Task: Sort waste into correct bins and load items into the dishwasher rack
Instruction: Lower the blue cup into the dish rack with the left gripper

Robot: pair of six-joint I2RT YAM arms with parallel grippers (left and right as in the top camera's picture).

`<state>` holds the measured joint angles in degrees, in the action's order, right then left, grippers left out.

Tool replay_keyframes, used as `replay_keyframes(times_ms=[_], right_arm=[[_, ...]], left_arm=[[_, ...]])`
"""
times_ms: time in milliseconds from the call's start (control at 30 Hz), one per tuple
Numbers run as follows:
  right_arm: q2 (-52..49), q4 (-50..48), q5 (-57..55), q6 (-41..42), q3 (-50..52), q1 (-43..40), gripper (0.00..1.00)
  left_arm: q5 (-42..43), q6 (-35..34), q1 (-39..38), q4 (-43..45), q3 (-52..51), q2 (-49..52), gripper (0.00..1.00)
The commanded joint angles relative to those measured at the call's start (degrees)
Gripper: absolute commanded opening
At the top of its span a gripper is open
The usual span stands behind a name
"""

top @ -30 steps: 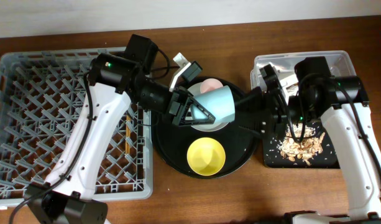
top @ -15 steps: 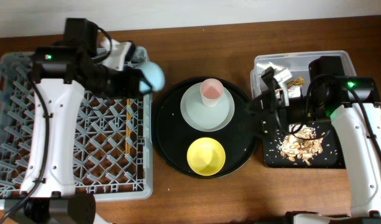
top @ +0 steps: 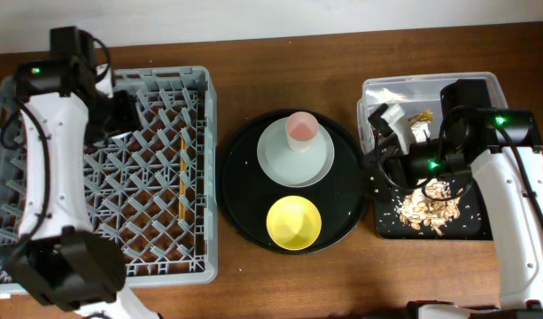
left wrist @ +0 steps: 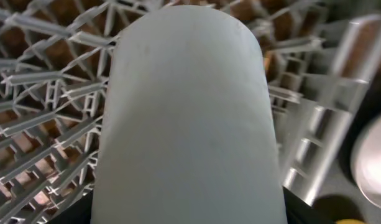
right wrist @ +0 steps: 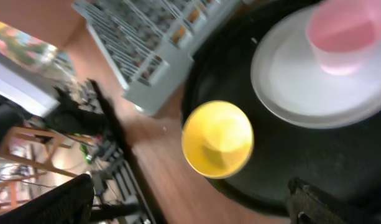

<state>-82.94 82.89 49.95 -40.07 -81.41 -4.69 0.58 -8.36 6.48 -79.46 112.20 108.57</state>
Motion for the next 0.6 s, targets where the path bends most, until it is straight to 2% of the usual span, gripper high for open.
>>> replay_keyframes(times_ms=[0, 233, 567], right_arm=[[-0.04, -0.04, -12.44, 0.28, 0.15, -0.22, 0.99], [-0.04, -0.04, -25.22, 0.28, 0.15, -0.22, 0.99], [-0.04, -0.04, -25.44, 0.28, 0.15, -0.22, 0.99]], left_arm=[[1.4, -1.03, 1.46, 0.11, 0.87, 2.8, 0.26], [3.15, -1.03, 1.46, 2.21, 0.87, 6.03, 0.26], [3.13, -1.03, 1.42, 4.37, 0.76, 10.25, 0.26]])
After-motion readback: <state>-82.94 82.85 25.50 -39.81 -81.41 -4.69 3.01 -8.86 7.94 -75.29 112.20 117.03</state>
